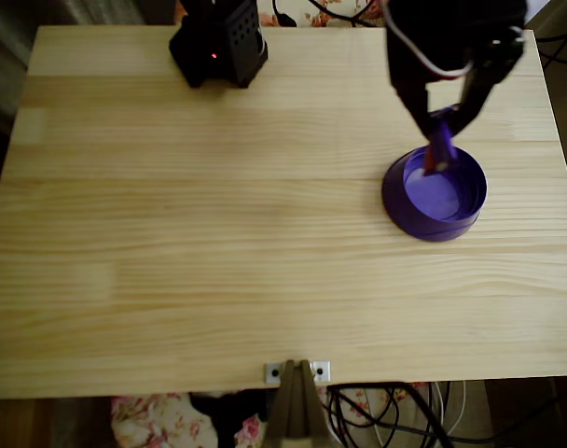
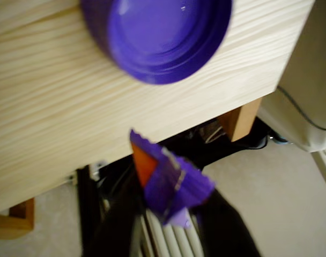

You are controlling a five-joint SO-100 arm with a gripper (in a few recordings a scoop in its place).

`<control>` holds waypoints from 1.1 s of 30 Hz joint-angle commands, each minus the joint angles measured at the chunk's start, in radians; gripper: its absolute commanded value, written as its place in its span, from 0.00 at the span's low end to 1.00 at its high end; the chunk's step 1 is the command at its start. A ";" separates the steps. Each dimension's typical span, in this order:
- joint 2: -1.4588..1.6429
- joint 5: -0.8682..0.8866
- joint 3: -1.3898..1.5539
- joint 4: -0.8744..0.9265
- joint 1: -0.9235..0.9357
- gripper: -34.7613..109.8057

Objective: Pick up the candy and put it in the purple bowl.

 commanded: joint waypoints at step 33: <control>-0.160 0.104 -0.012 -0.216 -0.074 0.35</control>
